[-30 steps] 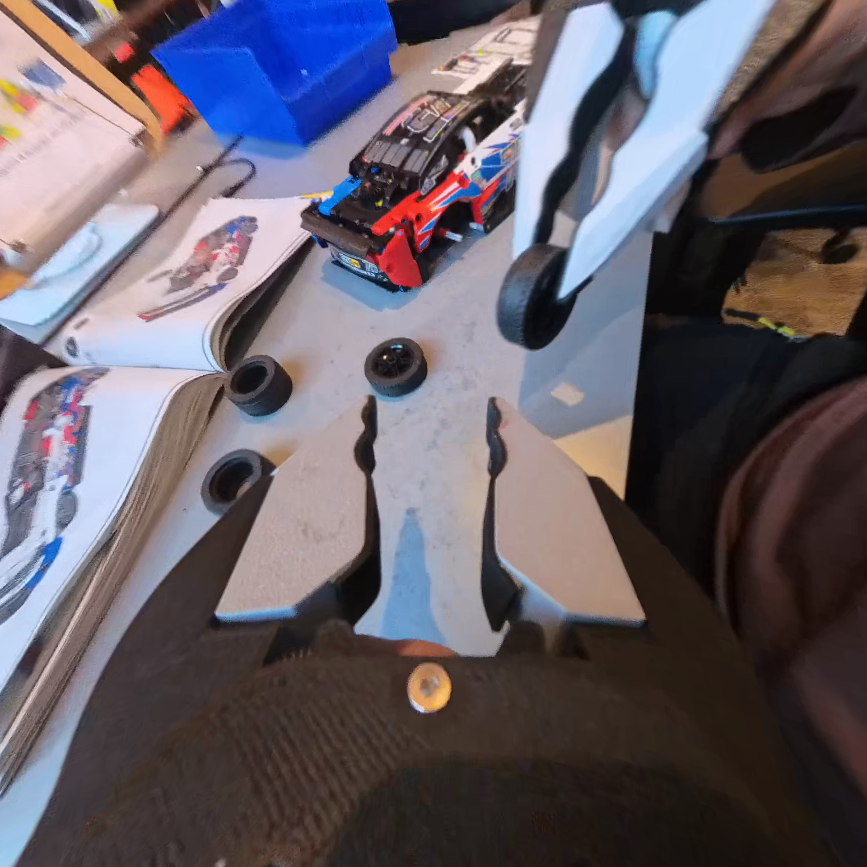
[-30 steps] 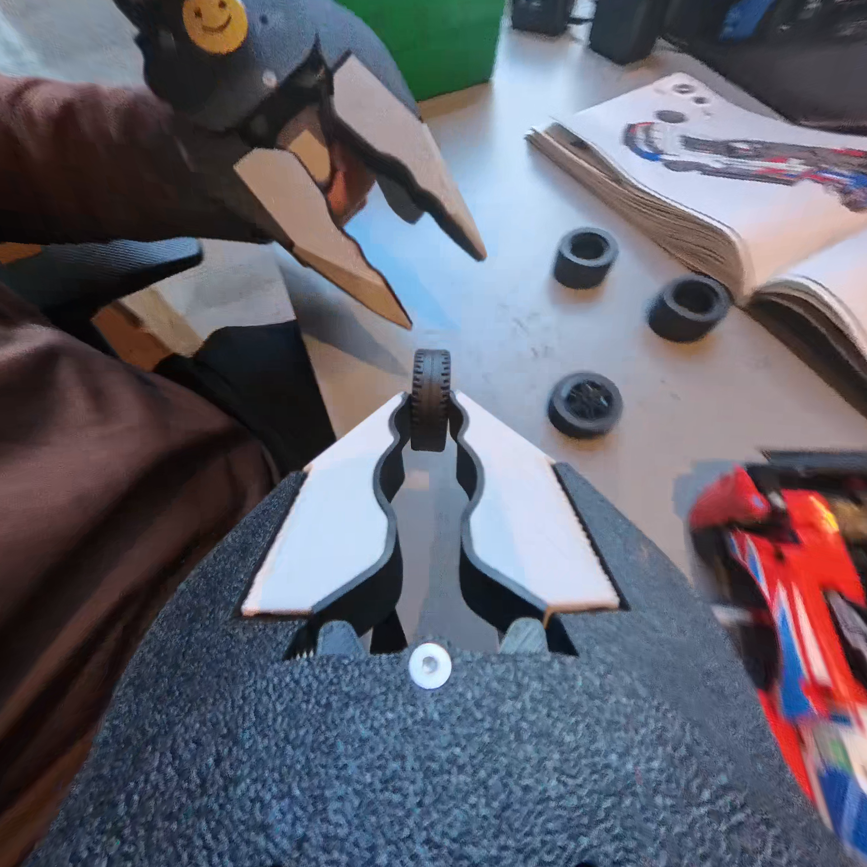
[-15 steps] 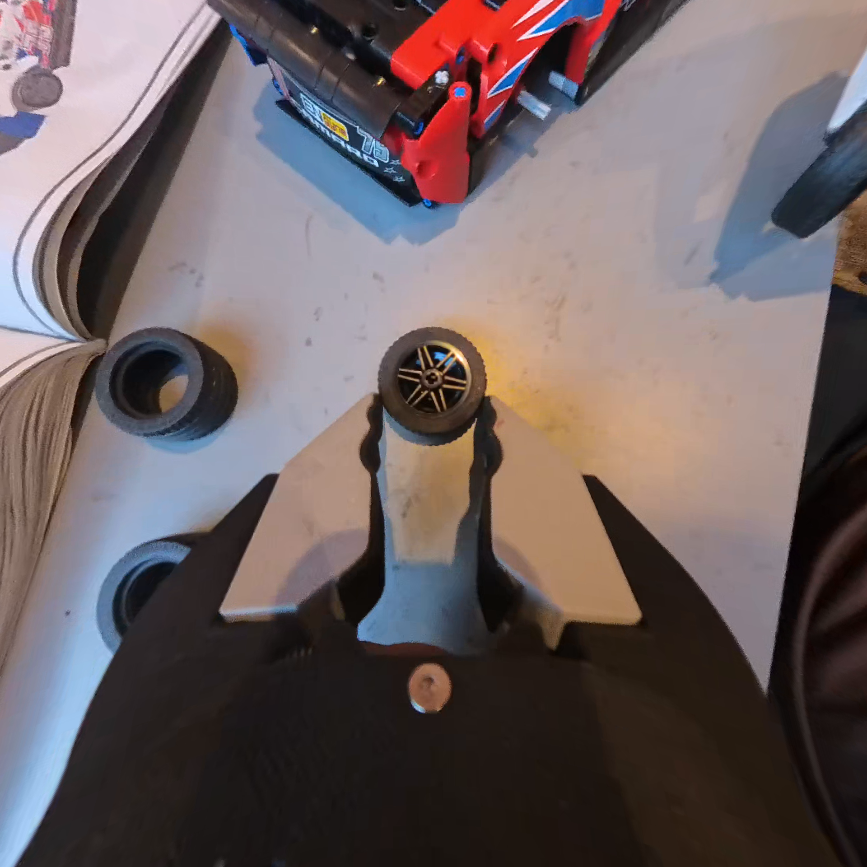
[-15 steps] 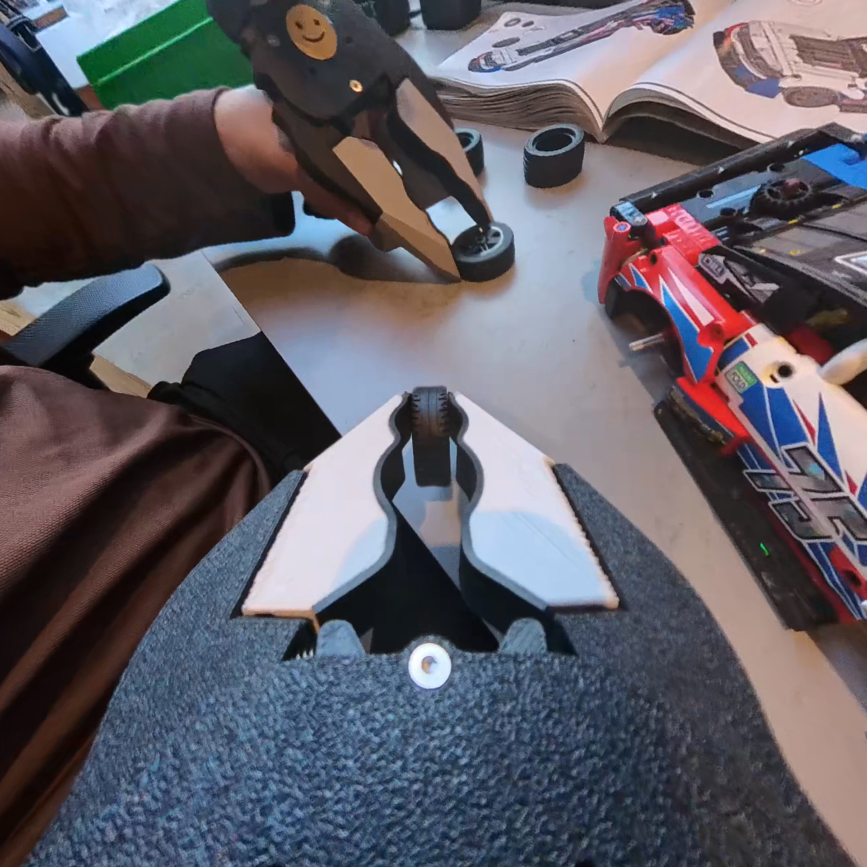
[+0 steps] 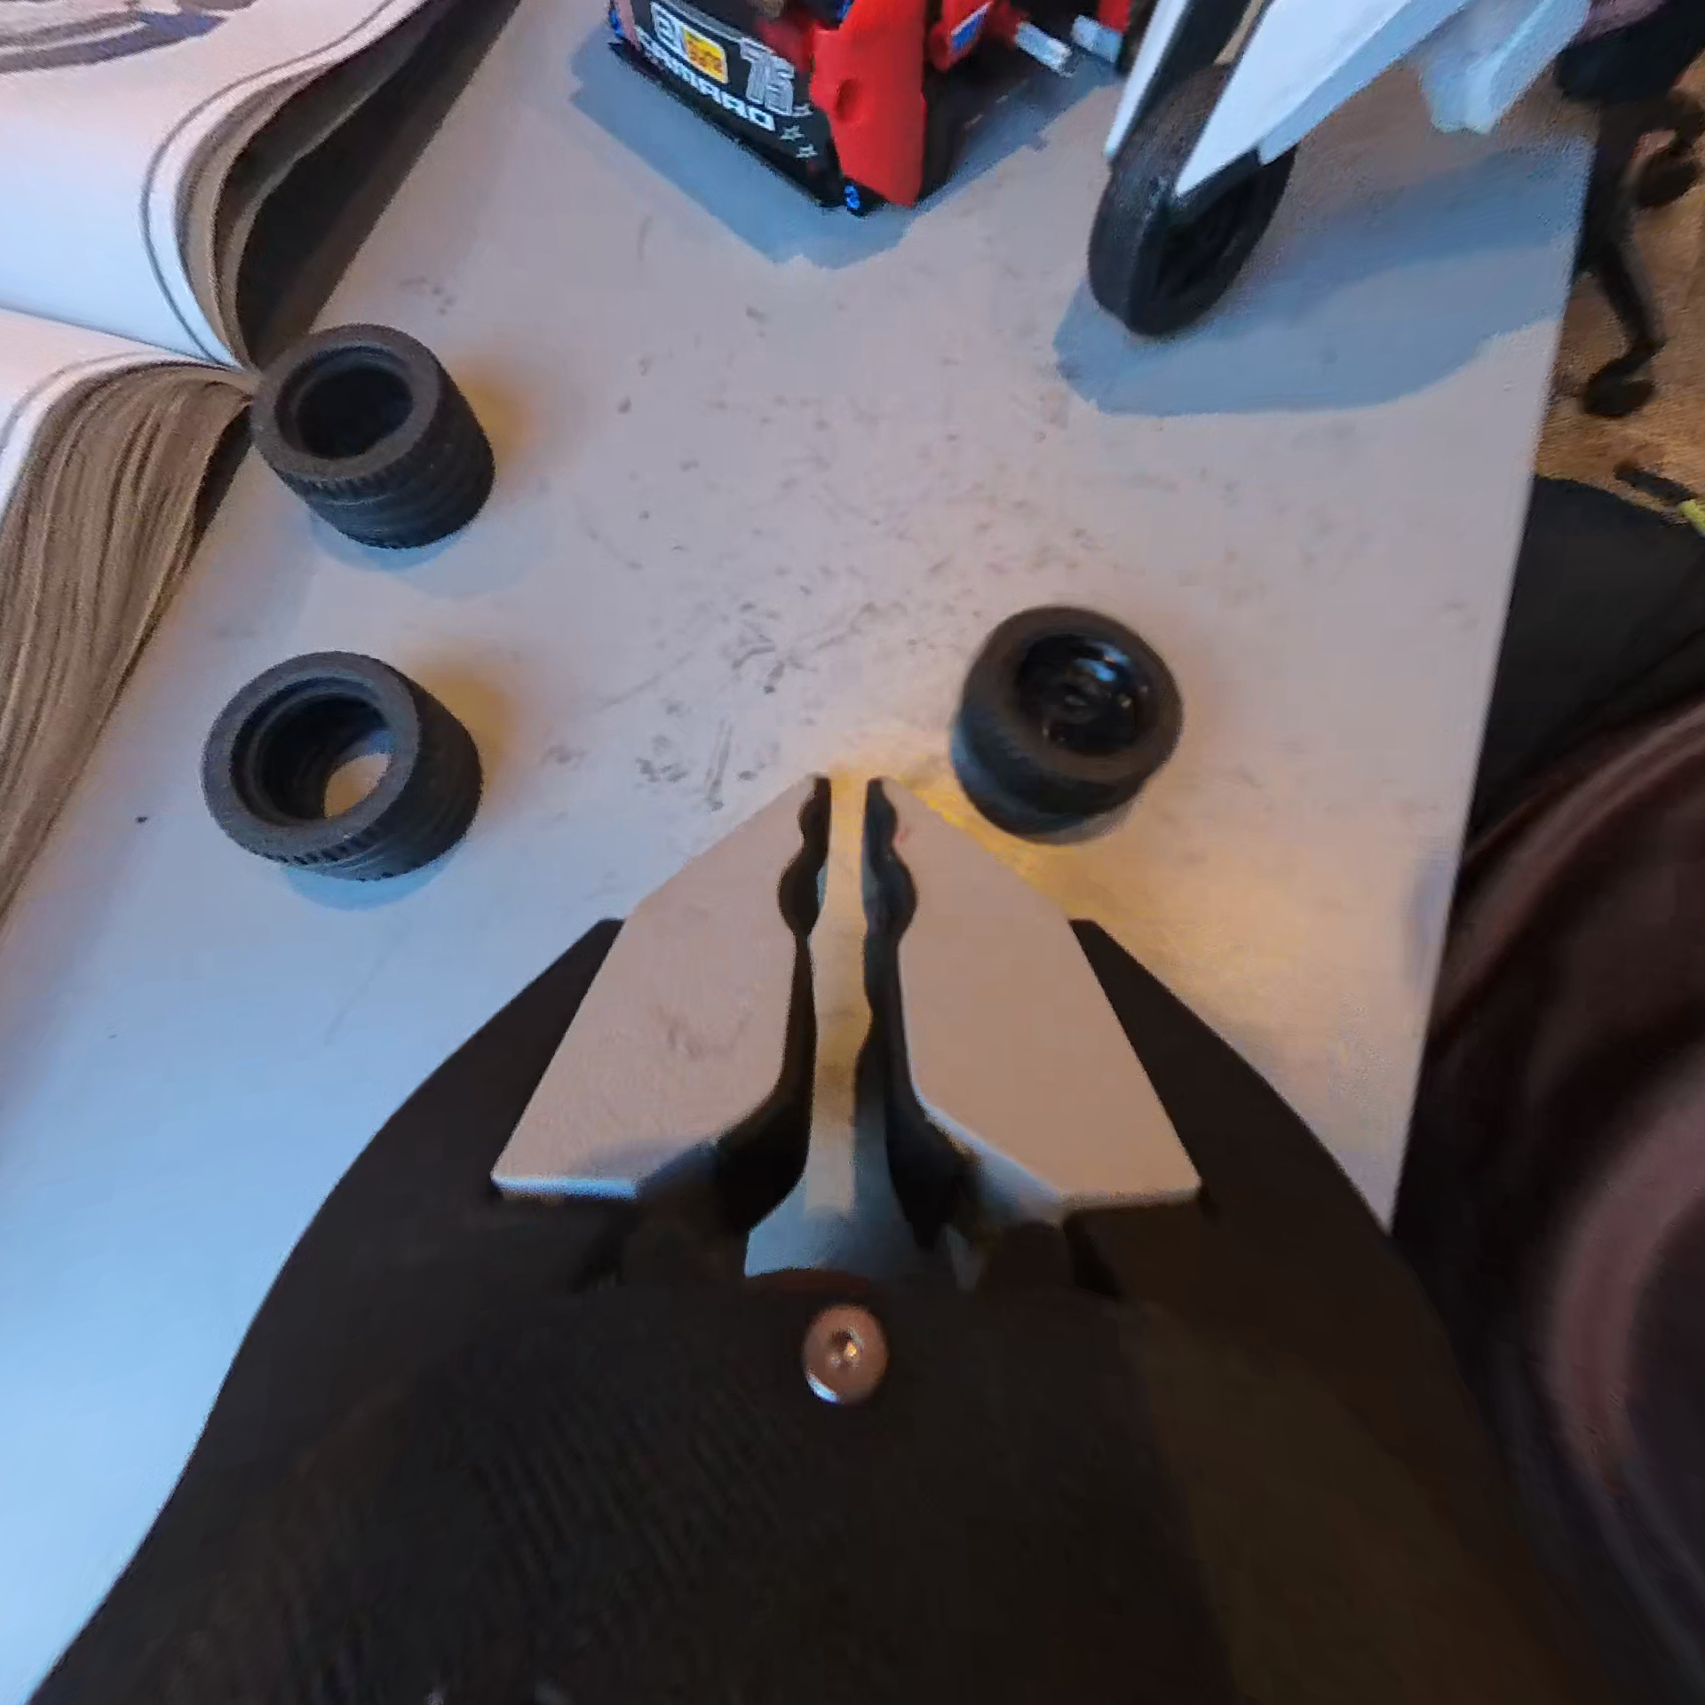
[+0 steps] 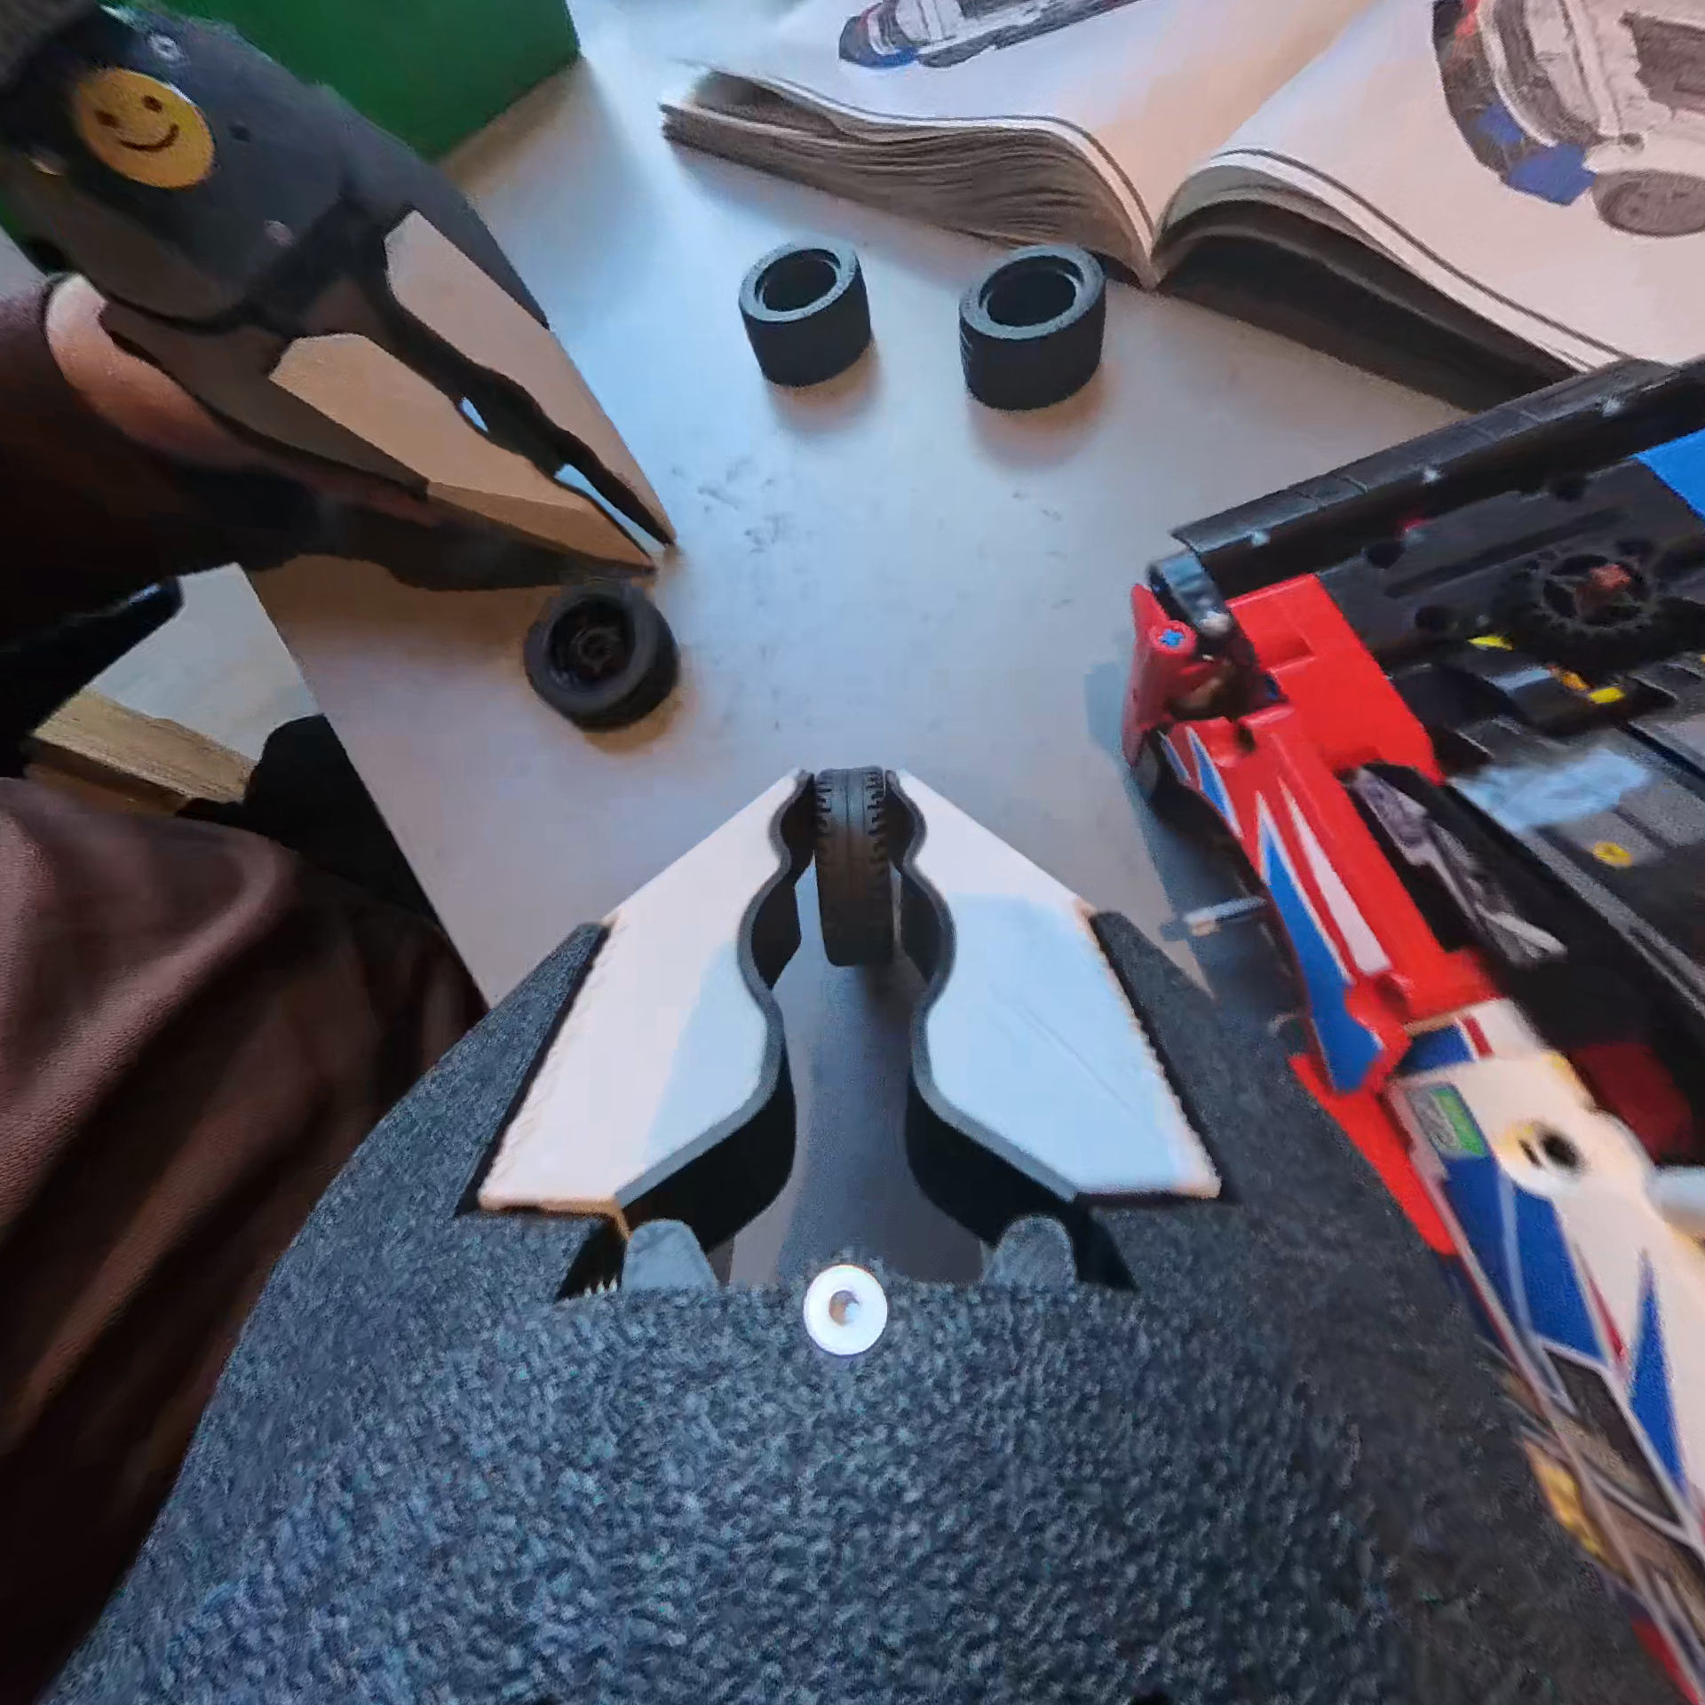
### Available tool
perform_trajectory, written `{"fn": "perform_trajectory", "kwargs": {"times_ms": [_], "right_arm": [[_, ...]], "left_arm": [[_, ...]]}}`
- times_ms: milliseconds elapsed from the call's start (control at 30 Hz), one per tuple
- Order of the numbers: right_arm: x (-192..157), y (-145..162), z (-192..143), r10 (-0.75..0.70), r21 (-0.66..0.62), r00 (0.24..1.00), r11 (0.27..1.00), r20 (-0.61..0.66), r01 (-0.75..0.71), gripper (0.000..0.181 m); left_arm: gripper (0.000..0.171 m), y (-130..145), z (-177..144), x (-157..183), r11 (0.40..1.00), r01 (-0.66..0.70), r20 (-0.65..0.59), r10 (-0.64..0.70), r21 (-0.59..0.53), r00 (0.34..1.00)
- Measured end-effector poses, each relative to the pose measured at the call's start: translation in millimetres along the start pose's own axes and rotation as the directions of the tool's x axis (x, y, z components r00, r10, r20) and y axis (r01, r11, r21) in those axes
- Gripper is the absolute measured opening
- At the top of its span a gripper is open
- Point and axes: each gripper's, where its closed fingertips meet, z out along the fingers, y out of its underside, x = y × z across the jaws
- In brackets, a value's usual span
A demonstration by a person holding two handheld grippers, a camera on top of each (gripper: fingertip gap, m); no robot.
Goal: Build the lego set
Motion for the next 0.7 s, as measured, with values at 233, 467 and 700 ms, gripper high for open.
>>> {"fn": "perform_trajectory", "kwargs": {"times_ms": [233, 467, 700], "right_arm": [[-28.5, 6.0, 20.4, -0.129, -0.065, 0.992, 0.990, -0.005, 0.128, 0.012], [-25.0, -2.2, 35.7, -0.027, -0.032, 0.997, 0.999, 0.072, 0.029, 0.011], [-25.8, 6.5, 45.6, -0.054, -0.110, 0.996, 0.992, 0.070, 0.061, 0.011]], "left_arm": [[0.012, -1.2, -0.2, -10.8, 1.000, -0.016, 0.088, 0.016, 0.003, 0.996], [0.015, -2.4, -0.9, -10.1, 0.995, -0.098, 0.150, 0.096, 0.003, 0.984], [0.005, -2.5, -0.3, -9.6, 0.977, -0.211, 0.242, 0.211, -0.025, 0.947]]}}
